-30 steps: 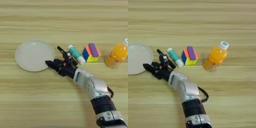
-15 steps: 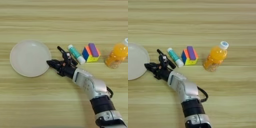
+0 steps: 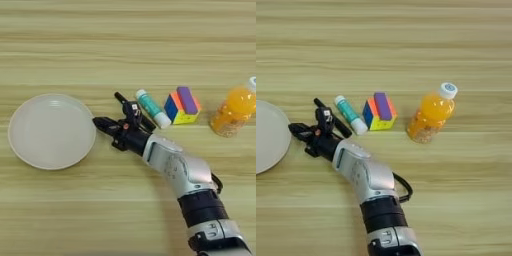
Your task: Move the objects on the table
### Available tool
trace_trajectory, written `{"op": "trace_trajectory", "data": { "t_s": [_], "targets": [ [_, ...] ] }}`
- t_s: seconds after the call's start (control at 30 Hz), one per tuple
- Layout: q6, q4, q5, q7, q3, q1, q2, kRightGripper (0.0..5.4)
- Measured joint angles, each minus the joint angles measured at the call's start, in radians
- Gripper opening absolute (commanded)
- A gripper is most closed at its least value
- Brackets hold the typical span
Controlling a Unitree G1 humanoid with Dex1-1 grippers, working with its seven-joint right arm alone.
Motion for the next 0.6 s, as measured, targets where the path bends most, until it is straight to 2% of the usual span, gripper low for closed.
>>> {"op": "trace_trajectory", "data": {
  "t_s": [0.43, 0.6],
  "targets": [
    [0.014, -0.018, -0.001, 0.001, 0.021, 0.003, -0.016, 0.02],
    [0.038, -0.09, 0.002, -0.001, 0.05, 0.047, -0.019, 0.02]
  ]
}}
